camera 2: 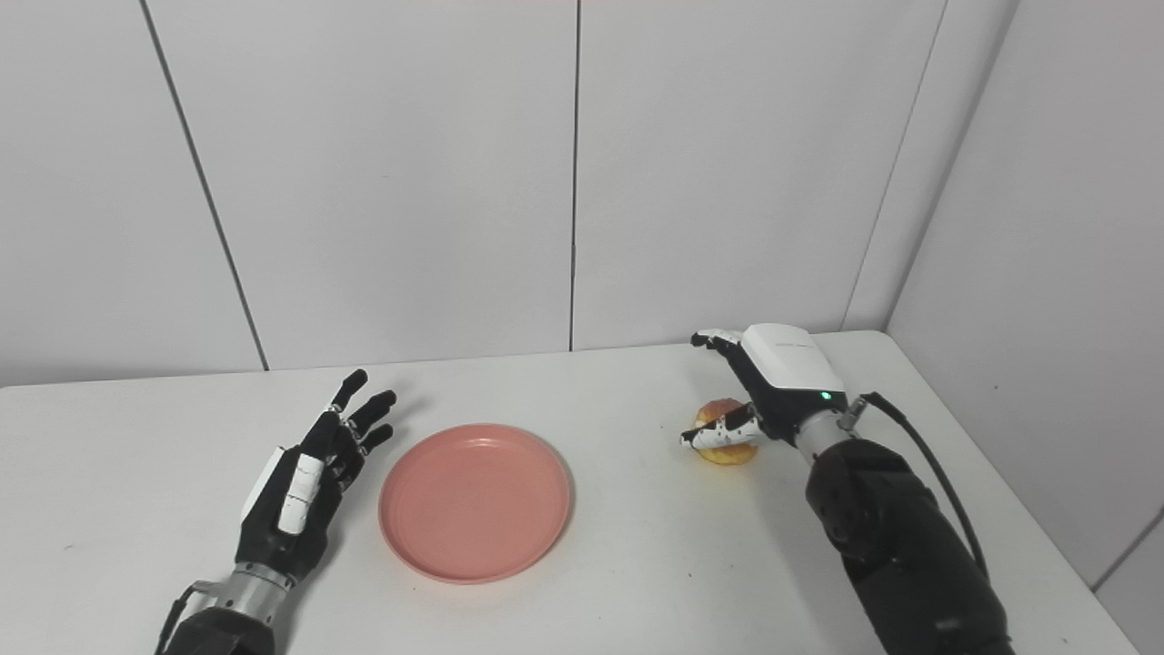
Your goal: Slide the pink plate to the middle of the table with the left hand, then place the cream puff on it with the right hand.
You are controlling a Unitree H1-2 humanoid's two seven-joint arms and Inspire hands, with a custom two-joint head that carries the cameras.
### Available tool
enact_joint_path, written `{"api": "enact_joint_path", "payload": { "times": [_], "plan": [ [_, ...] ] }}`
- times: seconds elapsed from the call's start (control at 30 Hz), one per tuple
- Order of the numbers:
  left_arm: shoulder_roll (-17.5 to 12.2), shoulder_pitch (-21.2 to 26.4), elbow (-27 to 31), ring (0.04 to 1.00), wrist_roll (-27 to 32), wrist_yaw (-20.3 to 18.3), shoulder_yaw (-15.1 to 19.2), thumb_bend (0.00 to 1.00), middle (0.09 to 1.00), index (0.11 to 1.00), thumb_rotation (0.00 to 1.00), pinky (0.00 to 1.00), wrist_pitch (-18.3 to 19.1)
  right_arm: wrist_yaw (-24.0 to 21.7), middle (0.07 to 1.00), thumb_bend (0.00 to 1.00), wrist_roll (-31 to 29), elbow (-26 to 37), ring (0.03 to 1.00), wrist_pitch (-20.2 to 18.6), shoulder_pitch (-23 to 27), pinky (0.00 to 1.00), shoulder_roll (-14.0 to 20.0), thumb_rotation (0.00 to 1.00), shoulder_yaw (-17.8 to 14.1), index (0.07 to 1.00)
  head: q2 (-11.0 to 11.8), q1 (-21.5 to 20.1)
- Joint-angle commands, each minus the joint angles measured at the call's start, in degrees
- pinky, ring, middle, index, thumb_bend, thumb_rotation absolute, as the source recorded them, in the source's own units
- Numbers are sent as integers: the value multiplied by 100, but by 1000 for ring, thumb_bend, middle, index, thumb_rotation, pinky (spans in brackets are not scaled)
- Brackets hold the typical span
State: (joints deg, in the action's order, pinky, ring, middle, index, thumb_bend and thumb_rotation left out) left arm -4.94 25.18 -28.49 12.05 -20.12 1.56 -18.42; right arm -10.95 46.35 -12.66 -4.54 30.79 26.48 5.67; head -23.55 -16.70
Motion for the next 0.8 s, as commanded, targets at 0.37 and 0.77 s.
{"api": "enact_joint_path", "payload": {
  "times": [0.37, 0.77],
  "plan": [
    [55, -569, -334, 954, 42, 12, 1, 888, 878, 955, 844, 929, 23, 166, 823, 1000, -273, -352, 769, -108, 264, 595, 288, 358, 49, 803, -19, 3],
    [52, -562, -364, 953, 21, 19, -7, 887, 880, 956, 840, 931, 25, 131, 836, 1000, -482, -620, 800, -179, 294, 618, 333, 352, 151, 802, -22, 4]
  ]
}}
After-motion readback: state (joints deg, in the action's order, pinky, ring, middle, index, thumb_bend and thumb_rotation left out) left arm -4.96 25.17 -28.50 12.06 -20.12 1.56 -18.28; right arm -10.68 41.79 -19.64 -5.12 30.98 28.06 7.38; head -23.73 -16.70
